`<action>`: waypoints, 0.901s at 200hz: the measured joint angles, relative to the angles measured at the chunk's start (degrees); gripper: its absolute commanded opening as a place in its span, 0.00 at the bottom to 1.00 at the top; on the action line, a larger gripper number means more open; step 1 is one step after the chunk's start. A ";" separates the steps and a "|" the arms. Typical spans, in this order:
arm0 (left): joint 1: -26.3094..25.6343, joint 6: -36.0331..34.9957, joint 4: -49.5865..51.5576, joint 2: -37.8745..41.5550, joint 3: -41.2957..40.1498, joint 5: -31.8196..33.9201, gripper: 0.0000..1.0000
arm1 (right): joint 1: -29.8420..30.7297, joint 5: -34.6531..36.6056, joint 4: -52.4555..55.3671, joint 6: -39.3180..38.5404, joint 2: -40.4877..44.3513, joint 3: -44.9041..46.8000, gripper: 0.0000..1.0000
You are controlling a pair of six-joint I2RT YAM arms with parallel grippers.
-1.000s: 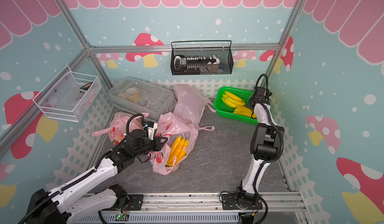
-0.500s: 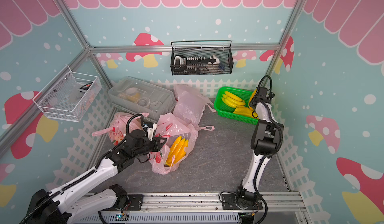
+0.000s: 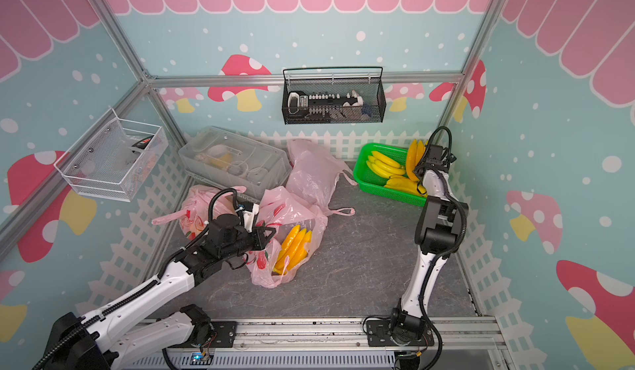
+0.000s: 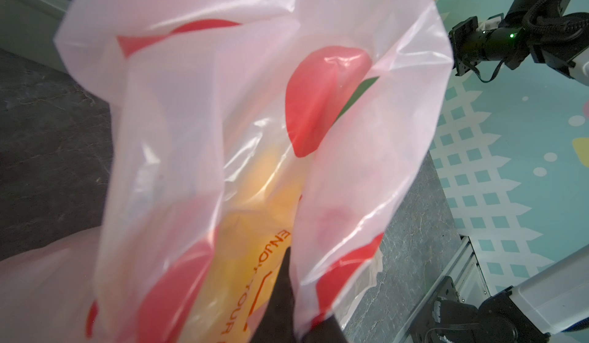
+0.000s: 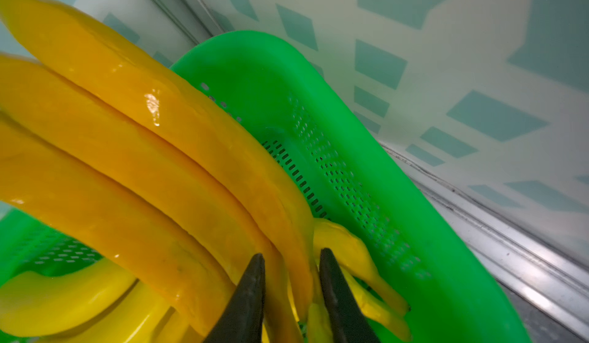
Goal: Place the banana into a plastic bag & tie a knot
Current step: Pick up the banana from the basket.
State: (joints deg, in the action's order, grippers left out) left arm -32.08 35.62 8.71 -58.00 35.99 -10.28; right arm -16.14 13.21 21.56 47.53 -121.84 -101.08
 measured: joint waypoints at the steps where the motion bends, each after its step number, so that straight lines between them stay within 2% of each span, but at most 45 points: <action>1: 0.00 0.00 0.00 0.00 0.00 0.00 0.00 | 0.00 0.02 -0.02 0.11 0.09 0.11 0.16; 24: 0.04 -0.02 0.00 0.22 -0.02 0.00 0.00 | 0.00 0.04 -1.64 -0.13 2.73 2.78 0.04; 40: 0.07 0.00 0.07 0.46 -0.09 0.00 0.00 | 0.00 -0.02 -2.51 0.04 4.55 4.02 0.00; 88: 0.09 0.00 0.50 1.01 -0.33 -0.02 0.00 | 0.02 -1.90 -7.63 -0.28 10.23 12.35 0.00; 180: -0.74 0.17 2.12 -0.02 0.96 -0.76 0.00 | 3.52 -6.05 -15.69 -0.28 31.85 31.69 0.00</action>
State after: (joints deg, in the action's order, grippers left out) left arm -32.82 35.79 10.83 -58.02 36.95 -11.05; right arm -12.62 7.16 5.87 47.24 -90.00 -69.38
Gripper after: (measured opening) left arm 0.049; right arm 0.088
